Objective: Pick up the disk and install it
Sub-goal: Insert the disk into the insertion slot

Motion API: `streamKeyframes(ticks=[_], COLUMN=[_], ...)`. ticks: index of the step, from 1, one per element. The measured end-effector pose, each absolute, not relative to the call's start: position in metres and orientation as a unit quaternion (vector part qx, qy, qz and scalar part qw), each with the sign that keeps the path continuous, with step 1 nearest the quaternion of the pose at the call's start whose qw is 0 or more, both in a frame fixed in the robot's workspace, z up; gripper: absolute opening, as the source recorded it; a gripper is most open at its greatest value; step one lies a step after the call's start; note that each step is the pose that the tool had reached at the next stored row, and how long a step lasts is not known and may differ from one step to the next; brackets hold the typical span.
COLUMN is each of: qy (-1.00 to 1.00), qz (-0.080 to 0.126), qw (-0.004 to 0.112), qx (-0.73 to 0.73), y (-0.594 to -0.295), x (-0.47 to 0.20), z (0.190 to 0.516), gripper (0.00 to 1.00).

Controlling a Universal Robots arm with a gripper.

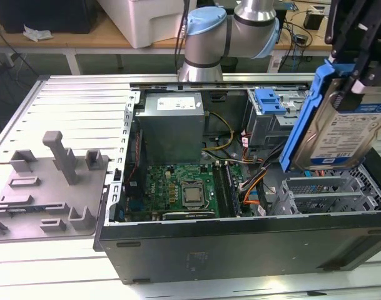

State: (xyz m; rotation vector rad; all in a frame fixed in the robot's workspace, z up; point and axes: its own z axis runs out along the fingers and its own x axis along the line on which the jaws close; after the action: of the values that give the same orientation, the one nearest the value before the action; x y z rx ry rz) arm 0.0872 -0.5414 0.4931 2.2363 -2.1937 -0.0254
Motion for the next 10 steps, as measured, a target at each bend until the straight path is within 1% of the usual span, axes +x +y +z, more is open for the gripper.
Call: streamKeyframes(ticks=[5,7,10], qy=[-0.7,-0.715,-0.708], qz=[-0.009,-0.01,-0.01], qw=[0.004,0.002,0.002], qx=[0.714,0.699,0.706], y=[-0.541,-0.542,-0.542], x=[0.094,0.105,0.105], z=[0.493,0.485,0.484], gripper=[0.37,0.37,0.37])
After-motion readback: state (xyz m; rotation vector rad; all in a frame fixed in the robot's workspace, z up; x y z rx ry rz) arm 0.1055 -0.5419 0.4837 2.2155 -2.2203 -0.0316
